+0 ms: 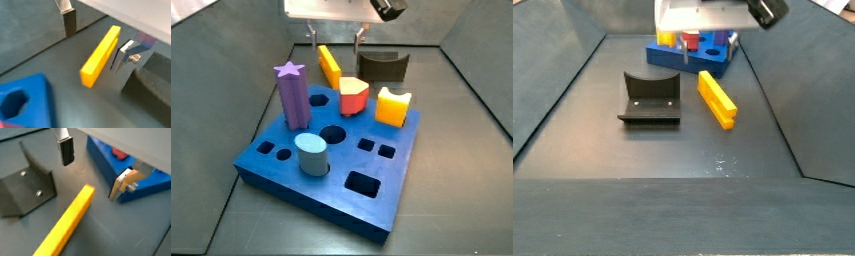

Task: Pick up the double-square object. Move up. Place the double-square object on the fixture. Regrasp the double-square object. Move to above the board. Insert the double-square object.
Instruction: Pick up the double-square object.

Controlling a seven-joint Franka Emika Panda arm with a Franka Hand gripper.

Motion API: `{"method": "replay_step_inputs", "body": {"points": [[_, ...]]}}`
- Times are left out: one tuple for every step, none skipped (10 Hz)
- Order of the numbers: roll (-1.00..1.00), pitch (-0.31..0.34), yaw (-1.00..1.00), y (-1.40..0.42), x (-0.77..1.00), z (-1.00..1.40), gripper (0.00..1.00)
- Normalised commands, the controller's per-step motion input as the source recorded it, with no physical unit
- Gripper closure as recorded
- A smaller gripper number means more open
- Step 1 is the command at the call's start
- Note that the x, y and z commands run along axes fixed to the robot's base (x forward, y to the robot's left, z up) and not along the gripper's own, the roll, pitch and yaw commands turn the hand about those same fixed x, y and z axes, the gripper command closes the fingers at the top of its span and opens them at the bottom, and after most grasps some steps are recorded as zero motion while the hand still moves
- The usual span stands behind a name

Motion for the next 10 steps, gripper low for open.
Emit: {"method": "replay_step_inputs", "body": {"points": [[-0.13,0.000,0.15,0.07,0.00,-0.35,0.00],[0.00,0.000,0.00,-0.09,0.00,-0.18,0.00],[0.05,-0.061,0.00,-0.11,-0.09,-1.00,0.00],[0.07,-0.006,0.00,0.00,-0.02,-1.00,0.00],[0.00,0.000,0.00,-0.02,0.00,-0.52,0.00],[0.00,-0.040,0.00,0.00,-0.04,-0.17,0.00],[0.00,-0.127,0.04,0.12,-0.17,-0.99,0.00],[-0.06,-0.073,0.09,0.34,-0.06,-0.87,0.00],[-0.02,0.000,0.00,0.00,0.00,0.00,0.00],[0.00,0.000,0.00,-0.05,0.00,0.00,0.00]]}}
